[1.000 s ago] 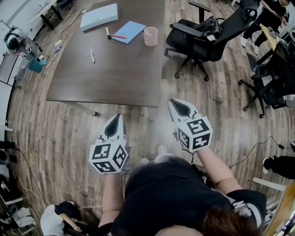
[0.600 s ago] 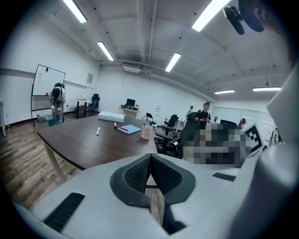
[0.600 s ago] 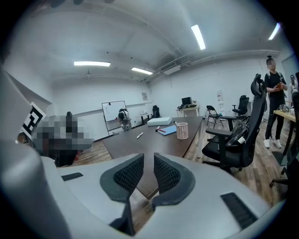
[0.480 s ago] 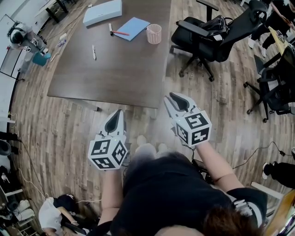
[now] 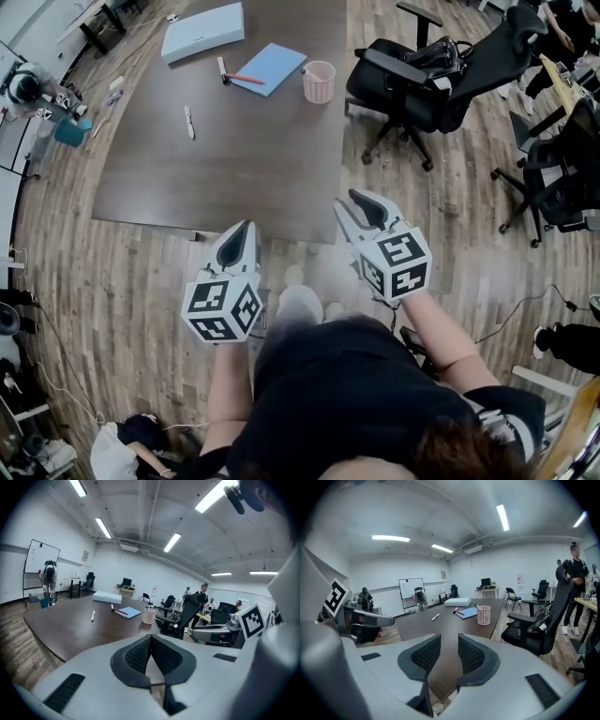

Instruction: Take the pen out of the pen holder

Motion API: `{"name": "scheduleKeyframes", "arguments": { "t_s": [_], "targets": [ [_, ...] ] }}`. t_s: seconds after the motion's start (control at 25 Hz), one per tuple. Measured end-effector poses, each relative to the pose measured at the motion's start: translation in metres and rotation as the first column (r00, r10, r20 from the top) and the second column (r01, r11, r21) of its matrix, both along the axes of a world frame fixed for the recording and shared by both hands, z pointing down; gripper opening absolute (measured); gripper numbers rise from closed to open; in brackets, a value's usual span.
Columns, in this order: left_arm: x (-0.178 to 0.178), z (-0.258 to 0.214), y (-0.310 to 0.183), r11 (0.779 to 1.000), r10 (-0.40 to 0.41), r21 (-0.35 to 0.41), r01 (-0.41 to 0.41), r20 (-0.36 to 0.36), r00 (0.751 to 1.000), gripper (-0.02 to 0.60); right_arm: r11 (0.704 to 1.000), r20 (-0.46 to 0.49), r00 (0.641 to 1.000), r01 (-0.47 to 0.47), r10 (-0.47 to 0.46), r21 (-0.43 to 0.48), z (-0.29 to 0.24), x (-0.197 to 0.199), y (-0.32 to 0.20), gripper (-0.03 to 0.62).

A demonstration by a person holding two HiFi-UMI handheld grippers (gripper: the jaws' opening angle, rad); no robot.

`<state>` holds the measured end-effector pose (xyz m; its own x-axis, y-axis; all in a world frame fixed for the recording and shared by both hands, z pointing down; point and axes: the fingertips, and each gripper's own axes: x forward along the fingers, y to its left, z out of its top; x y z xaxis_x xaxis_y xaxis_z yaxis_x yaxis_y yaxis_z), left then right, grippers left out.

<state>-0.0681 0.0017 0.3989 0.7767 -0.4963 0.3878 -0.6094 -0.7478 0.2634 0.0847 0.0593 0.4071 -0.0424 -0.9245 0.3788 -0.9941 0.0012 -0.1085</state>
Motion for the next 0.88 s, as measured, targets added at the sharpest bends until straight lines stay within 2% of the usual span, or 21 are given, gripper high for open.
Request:
{"name": "scheduleKeyframes", "arguments": {
  "t_s": [0.44, 0.72, 0.88],
  "targets": [
    [-0.001, 0.01, -0.103, 0.996, 0.078, -0.039, -0.078, -0.015, 0.997, 0.028, 0.997, -0.049, 0.996, -0.071, 0.07, -0.019, -0.007, 0.004, -0.097, 0.126],
    [0.012, 0.016, -0.145, 0.987, 0.152, -0.043, -0.153, -0.019, 0.988, 0.028, 0.992, -0.1, 0.988, -0.12, 0.117, -0.025, -0.014, 0.015, -0.136, 0.129],
    [0.021, 0.02, -0.153, 0.983, 0.178, -0.053, -0.178, -0.009, 0.984, 0.028, 0.988, -0.091, 0.985, -0.15, 0.147, -0.024, -0.014, 0.027, -0.15, 0.127]
  ]
}}
